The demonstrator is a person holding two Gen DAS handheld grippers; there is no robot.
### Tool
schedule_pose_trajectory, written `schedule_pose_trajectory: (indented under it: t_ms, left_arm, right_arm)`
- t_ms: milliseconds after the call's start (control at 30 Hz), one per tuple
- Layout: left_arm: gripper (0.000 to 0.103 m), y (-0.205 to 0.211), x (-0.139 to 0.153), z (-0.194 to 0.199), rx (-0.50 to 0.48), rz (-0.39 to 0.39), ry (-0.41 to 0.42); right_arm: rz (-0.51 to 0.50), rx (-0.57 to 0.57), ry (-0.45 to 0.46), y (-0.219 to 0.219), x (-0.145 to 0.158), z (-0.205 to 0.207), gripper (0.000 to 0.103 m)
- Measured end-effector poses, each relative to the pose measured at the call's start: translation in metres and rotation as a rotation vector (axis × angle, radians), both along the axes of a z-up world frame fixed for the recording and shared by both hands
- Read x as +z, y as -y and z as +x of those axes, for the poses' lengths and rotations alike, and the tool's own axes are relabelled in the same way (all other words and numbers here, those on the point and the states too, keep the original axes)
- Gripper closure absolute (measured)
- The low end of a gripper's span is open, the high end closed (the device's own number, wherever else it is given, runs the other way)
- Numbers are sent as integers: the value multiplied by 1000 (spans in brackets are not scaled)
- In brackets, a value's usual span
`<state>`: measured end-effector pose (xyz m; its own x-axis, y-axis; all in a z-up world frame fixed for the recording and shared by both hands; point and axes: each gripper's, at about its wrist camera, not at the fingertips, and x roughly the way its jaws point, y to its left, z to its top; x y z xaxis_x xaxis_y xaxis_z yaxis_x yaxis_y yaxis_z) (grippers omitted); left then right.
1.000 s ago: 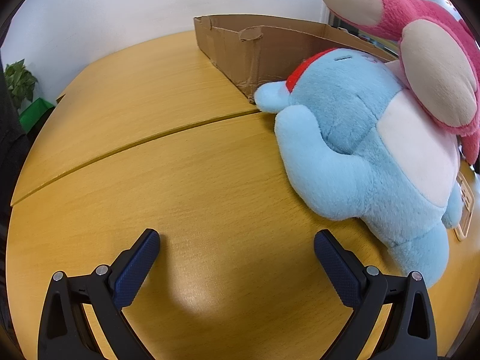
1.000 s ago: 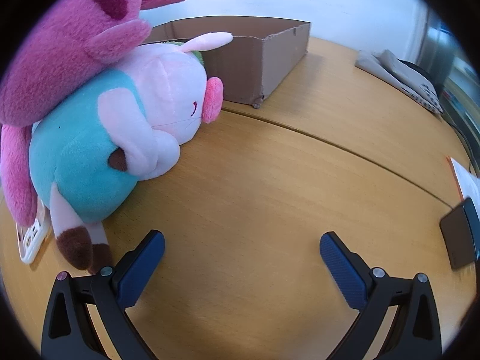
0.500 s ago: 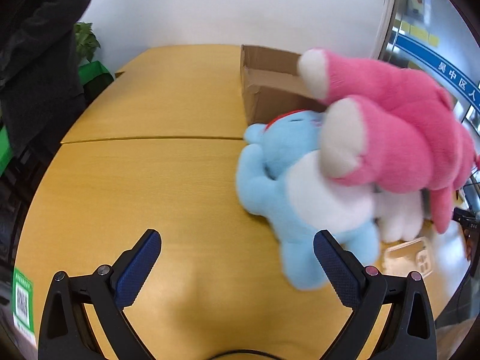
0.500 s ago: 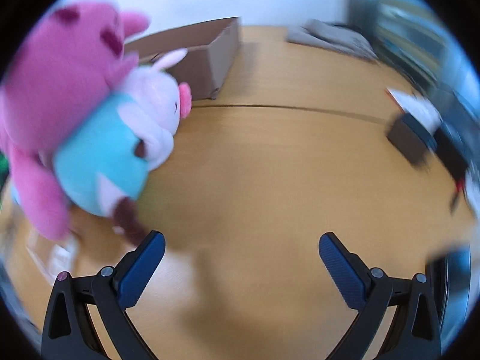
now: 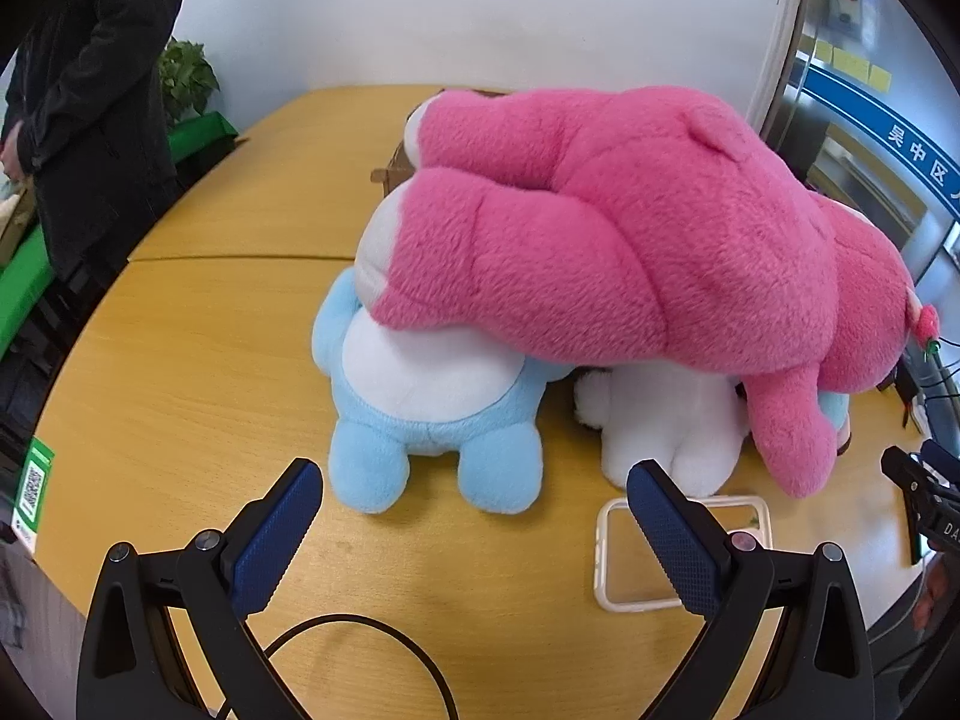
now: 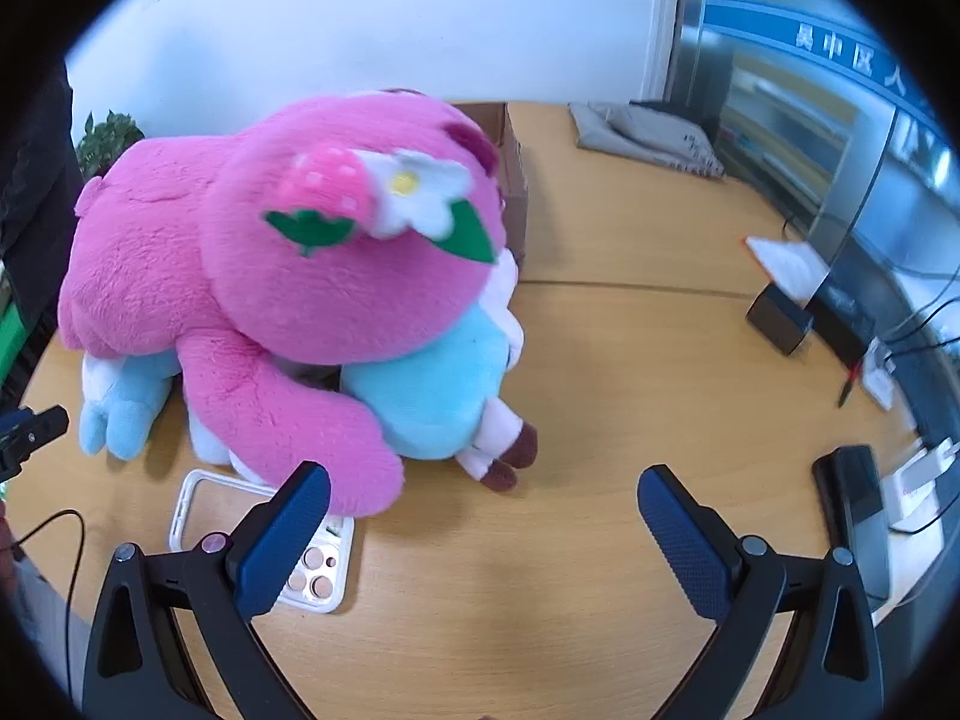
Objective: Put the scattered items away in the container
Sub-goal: 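Move both tools toward the pink bear lying on the other toys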
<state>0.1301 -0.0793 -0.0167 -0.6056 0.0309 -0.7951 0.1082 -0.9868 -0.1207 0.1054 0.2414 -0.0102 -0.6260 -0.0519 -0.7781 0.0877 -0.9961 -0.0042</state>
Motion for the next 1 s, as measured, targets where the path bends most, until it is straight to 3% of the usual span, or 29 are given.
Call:
schedule_pose_trajectory:
  t_ms: [200,367,600,1000]
  left_arm:
    - [0,-29,13,-1,-20,-32,-38]
    - [0,-38,15,-3,-67,-14,-48]
    - [0,-48,14,0,-51,-83,-59]
    - [0,-43,5,-9,-27,-100,-30]
  right_arm:
    - [-23,-76,-17,6,11,-1,1]
    - [-3,-26,-54,11,17,1,1]
    - [20,-21,-33,23,7,1,1]
    - [43,-17,-26,28,1,-6,1]
